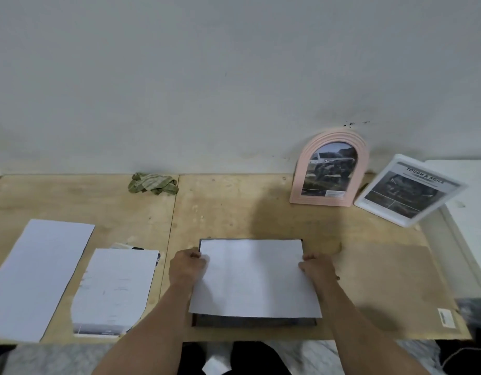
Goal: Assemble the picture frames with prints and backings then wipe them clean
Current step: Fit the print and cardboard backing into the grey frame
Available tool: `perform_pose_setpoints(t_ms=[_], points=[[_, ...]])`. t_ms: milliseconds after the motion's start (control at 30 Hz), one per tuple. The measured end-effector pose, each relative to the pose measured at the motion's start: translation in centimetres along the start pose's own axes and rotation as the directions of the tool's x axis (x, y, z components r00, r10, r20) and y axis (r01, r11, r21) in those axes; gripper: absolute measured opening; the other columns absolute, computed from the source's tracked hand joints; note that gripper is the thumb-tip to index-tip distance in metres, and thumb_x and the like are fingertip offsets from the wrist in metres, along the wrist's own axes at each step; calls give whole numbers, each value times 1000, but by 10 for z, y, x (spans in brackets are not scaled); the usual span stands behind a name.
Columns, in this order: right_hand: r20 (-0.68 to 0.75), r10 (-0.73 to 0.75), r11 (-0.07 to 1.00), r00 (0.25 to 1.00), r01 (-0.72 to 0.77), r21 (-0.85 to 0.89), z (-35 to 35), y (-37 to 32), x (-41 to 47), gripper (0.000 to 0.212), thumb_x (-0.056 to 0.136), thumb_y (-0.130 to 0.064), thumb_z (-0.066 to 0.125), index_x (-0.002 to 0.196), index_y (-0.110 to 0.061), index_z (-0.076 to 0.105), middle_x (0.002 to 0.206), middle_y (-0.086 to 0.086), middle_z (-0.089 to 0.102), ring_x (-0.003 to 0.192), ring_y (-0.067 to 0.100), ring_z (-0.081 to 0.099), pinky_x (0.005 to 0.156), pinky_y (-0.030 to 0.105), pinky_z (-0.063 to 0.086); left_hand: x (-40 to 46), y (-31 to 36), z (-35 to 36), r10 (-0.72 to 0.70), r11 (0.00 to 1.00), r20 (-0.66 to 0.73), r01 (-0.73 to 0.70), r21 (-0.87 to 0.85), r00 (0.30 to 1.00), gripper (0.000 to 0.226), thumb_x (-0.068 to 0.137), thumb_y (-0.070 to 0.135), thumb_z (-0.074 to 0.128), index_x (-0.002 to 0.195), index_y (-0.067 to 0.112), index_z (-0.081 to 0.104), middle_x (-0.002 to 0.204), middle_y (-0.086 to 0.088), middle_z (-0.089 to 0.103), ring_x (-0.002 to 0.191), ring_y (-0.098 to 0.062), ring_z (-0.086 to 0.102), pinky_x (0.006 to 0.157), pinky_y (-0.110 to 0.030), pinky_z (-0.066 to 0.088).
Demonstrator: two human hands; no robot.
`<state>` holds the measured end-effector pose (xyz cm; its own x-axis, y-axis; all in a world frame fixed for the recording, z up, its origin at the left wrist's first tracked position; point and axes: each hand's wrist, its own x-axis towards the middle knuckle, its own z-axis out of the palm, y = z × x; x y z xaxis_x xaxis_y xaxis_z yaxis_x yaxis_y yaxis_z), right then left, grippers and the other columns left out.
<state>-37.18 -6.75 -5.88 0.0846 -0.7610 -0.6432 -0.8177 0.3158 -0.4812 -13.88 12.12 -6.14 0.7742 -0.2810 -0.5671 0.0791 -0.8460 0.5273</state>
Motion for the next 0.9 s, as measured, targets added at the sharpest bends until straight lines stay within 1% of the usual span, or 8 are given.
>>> perform_pose_setpoints(t_ms=[100,200,433,533,700,767,833,900], points=[[6,-18,1000,1000,18,-2,0,-4,5,36,83,-6,62,118,-9,63,116,10,63,91,21,55,75,27,40,1,3,2,12,999,-9,-12,43,1000,16,83,17,60,79,29,69,91,4,65,85,-21,55,78,-21,39],[2,-11,994,1000,10,110,2,-2,6,32,82,-6,64,114,-6,64,114,12,64,90,21,55,74,28,40,2,2,4,38,993,-9,-37,112,999,20,87,18,55,93,25,73,90,3,63,85,-20,55,76,-23,41],[-21,-41,977,999,44,210,3,-3,-6,28,84,-8,65,111,-4,62,102,6,60,91,21,54,74,29,39,-5,-3,-1,142,967,-35,-131,218,989,23,91,17,47,85,12,69,88,-6,69,81,-26,62,65,-28,45],[-17,-48,981,999,51,186,3,4,-16,18,84,-11,63,100,-4,60,100,11,65,90,28,61,72,35,44,-9,5,5,213,950,-12,-204,235,977,28,94,17,45,72,12,61,80,-8,66,73,-25,59,62,-28,44],[-125,-34,982,992,57,181,-14,26,-31,25,87,-9,58,106,6,62,106,22,63,103,39,58,91,47,47,-41,39,35,314,909,119,-335,247,942,33,96,21,42,66,16,55,70,0,59,73,-22,56,64,-25,37],[-125,-29,984,992,51,171,-26,42,-33,23,89,-8,57,107,4,65,109,19,65,105,36,59,85,37,49,-55,51,54,330,899,183,-368,238,926,34,92,19,45,58,20,49,61,6,52,67,-20,52,60,-25,36],[-130,-48,986,990,69,155,-50,56,-31,21,90,-6,56,101,10,66,101,23,65,101,38,60,61,15,44,-70,68,77,347,888,269,-407,213,899,27,87,16,49,61,16,56,62,5,57,66,-19,53,60,-26,40],[-156,-64,989,986,83,119,-78,70,-23,17,88,-6,57,93,7,67,87,19,61,89,34,60,52,15,36,-83,86,103,376,872,347,-455,181,859,19,86,16,54,75,13,69,72,3,66,71,-17,60,64,-25,44]])
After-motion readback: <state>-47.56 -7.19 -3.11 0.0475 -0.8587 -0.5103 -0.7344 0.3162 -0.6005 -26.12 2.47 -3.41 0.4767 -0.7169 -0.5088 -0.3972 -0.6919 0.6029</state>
